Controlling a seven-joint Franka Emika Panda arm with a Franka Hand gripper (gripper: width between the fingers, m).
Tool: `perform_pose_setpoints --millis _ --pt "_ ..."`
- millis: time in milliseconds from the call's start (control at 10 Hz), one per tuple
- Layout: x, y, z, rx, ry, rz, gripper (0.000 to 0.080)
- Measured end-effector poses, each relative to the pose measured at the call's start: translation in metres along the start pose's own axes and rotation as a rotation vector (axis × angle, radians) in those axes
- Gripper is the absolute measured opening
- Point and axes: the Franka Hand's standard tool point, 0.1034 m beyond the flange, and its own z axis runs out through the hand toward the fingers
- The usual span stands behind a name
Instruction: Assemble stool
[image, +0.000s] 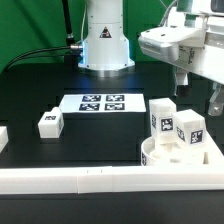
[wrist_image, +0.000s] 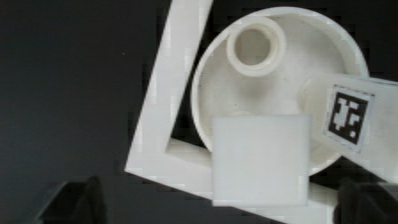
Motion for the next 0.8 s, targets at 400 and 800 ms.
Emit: perform_pose_setpoints --millis 400,800 --pt "0.006 -0.008 0.016 0.018 0.007 0.032 0.0649" --pt "0.004 -0.012 0.025 0.032 0.008 0.038 0.0649"
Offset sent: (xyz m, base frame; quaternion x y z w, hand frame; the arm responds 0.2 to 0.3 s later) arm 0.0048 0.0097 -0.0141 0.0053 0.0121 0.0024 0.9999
